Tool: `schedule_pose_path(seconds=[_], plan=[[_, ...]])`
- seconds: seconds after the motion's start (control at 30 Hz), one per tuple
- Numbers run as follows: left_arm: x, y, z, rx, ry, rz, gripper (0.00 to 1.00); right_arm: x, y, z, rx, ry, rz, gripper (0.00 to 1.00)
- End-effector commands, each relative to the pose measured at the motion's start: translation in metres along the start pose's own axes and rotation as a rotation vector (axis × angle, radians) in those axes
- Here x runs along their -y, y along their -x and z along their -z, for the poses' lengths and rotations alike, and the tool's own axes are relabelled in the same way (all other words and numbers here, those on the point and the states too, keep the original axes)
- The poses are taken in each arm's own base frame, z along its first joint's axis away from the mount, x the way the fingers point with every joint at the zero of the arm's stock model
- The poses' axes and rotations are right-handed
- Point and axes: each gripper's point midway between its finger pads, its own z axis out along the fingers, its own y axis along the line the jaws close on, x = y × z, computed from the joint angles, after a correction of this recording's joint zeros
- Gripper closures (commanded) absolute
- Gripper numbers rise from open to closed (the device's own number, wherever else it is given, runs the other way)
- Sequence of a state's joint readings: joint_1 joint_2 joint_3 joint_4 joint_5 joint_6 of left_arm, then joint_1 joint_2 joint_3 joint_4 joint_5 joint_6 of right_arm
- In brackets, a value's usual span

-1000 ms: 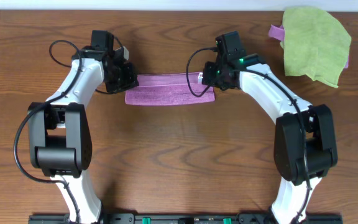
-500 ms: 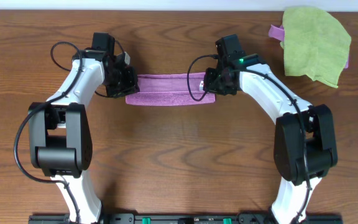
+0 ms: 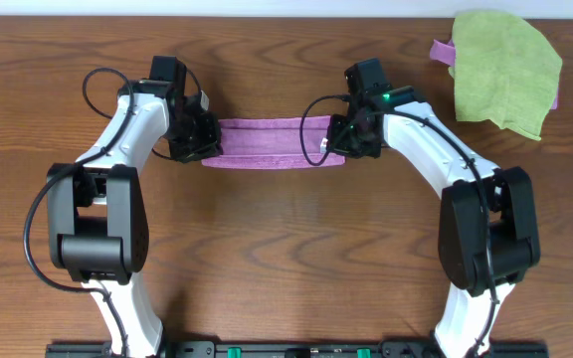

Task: Fold the cloth
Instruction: 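Lower the folded edge onto the top edge and press it flat, then release the cloth and pull both grippers outward to the sides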

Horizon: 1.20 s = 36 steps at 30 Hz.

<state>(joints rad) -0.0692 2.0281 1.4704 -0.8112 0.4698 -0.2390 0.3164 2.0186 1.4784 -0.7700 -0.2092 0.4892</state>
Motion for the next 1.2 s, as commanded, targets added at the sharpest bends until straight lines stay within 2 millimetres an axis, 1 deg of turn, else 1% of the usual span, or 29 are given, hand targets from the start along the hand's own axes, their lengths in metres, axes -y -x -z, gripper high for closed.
schedule_pose_path(seconds=[0.0,0.13,0.17,0.2,0.23,0.27,0.3,0.37,0.4,0.43,0.47,0.5,0.63,0.7,0.77,0.83,0.87,0.9,0.93,1.0,1.1,1.17], plan=[[-0.024,0.009,0.004,0.028,0.102,0.03,0.94,0.03,0.014,0.002,0.038,-0.107,-0.032,0.98],[-0.026,0.008,0.004,0.023,0.108,0.033,0.94,0.032,0.01,0.002,0.023,-0.114,-0.035,0.98],[-0.026,0.008,0.004,0.025,0.108,0.037,0.86,0.032,0.009,0.002,0.021,-0.115,-0.036,0.98],[-0.026,0.008,0.004,0.025,0.11,0.04,0.65,0.032,0.009,0.002,0.021,-0.115,-0.035,0.92],[-0.026,0.008,0.004,0.025,0.111,0.04,0.4,0.032,0.009,0.002,0.02,-0.115,-0.035,0.75],[-0.026,0.008,0.004,0.025,0.111,0.04,0.1,0.033,0.009,0.002,0.018,-0.117,-0.036,0.59],[-0.026,0.008,0.004,0.025,0.111,0.039,0.05,0.033,0.008,0.002,0.017,-0.117,-0.036,0.5],[-0.026,0.009,0.005,0.028,0.113,0.038,0.05,0.033,0.008,0.002,0.017,-0.117,-0.036,0.23],[-0.027,0.01,0.005,0.03,0.113,0.039,0.05,0.033,0.008,0.002,0.017,-0.117,-0.036,0.12],[-0.027,0.01,0.005,0.033,0.112,0.04,0.05,0.033,0.008,0.002,0.017,-0.117,-0.036,0.09],[-0.027,0.011,0.005,0.035,0.111,0.042,0.05,0.033,0.008,0.002,0.015,-0.118,-0.036,0.04],[-0.027,0.011,0.005,0.036,0.11,0.044,0.05,0.033,0.008,0.002,0.014,-0.118,-0.036,0.01],[-0.024,0.015,0.007,0.049,0.104,0.042,0.05,0.028,0.008,0.004,0.011,-0.094,-0.033,0.01],[-0.02,0.023,0.017,0.078,0.095,0.035,0.05,0.024,0.015,0.011,0.025,-0.075,-0.028,0.01],[-0.013,0.034,0.034,0.123,0.083,0.026,0.05,0.023,0.025,0.024,0.049,-0.066,-0.03,0.01],[-0.005,0.045,0.058,0.182,0.067,0.015,0.05,0.02,0.036,0.04,0.076,-0.058,-0.014,0.01],[0.001,0.048,0.077,0.225,0.056,0.004,0.05,0.018,0.042,0.052,0.092,-0.054,-0.001,0.01],[0.004,0.049,0.087,0.249,0.053,-0.001,0.05,0.017,0.044,0.061,0.1,-0.051,0.004,0.01],[0.009,0.045,0.103,0.276,0.051,-0.017,0.05,0.015,0.045,0.073,0.111,-0.051,0.013,0.01],[0.011,0.037,0.119,0.296,0.061,-0.028,0.05,0.014,0.041,0.084,0.121,-0.059,0.018,0.01],[0.017,0.023,0.144,0.327,0.066,-0.051,0.05,0.01,0.03,0.1,0.124,-0.076,0.035,0.01],[0.017,0.012,0.156,0.346,0.077,-0.056,0.05,0.007,0.024,0.11,0.137,-0.086,0.045,0.01]])
